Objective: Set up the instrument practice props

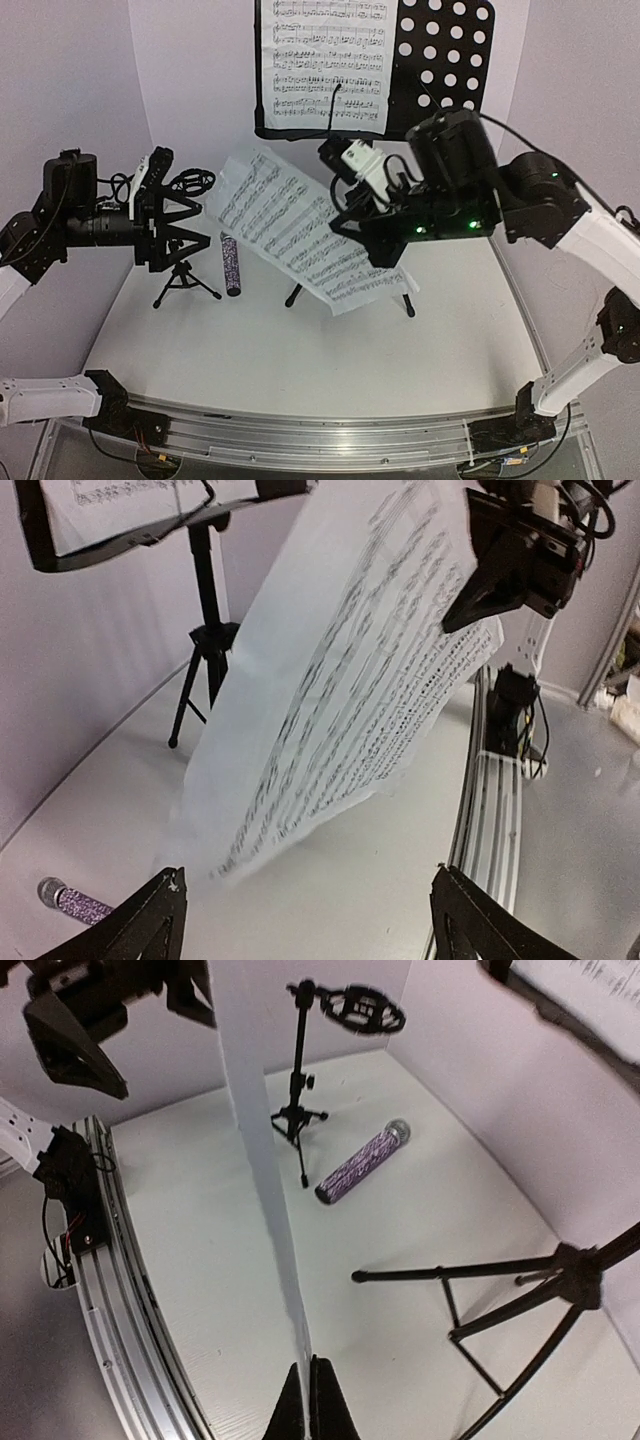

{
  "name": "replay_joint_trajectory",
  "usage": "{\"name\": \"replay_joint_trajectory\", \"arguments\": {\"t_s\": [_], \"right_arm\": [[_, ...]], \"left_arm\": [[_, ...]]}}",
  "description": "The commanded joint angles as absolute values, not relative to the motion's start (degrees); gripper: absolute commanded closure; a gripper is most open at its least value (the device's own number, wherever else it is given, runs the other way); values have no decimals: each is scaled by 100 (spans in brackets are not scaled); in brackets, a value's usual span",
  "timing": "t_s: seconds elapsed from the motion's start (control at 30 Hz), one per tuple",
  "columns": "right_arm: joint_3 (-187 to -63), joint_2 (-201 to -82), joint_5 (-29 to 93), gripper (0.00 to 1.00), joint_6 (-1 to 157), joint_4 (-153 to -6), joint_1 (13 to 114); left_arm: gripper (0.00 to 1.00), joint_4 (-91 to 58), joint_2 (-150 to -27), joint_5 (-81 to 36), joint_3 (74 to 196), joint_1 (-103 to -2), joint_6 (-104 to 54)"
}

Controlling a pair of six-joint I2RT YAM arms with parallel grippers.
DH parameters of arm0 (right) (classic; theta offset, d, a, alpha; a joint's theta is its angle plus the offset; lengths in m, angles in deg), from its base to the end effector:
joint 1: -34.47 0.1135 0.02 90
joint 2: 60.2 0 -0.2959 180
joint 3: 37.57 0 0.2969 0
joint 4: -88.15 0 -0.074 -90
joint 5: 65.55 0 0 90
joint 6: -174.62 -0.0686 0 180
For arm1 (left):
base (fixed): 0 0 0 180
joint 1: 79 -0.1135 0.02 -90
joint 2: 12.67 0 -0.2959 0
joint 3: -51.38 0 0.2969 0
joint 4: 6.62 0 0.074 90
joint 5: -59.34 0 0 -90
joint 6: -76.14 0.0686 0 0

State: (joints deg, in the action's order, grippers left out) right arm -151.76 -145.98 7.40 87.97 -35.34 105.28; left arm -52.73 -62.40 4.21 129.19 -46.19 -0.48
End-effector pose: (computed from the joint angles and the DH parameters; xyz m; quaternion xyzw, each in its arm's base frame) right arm 0.1447 0.3546 0.4841 -0.4505 0.7226 0.1767 0.4936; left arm 0.1591 -0.1492 0.4387 0.4648 0.6411 -0.3336 0.5116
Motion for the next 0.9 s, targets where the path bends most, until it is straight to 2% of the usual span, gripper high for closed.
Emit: {"name": "replay_joint_trajectory", "arguments": {"t_s": [0.0, 0.27, 0.43, 0.57, 0.77, 0.87], "right_arm": [[-15880, -14321, 499, 100, 9509, -3366, 10540], [-16867, -14395, 1113, 100, 9862, -3677, 10540], [-17299, -14519, 1442, 100, 9807, -3896, 10540], [-17376, -14502, 1456, 100, 9637, -4214, 10542], [-17392, -14617, 1124, 100, 9607, -4547, 10540], [-17525, -14757, 1115, 100, 9643, -4625, 10529]], "left_arm": [[15, -4637, -6243, 606, 13226, -4707, -1149], [8, -2772, -6889, 1648, 13095, -4710, -1643], [7, -1345, -7883, 2525, 13723, -4701, -2380], [8, -292, -8104, 3095, 13719, -4650, -2899], [15, 47, -8269, 3513, 14028, -4268, -3038], [28, 37, -8346, 3469, 14196, -4118, -3220]]}}
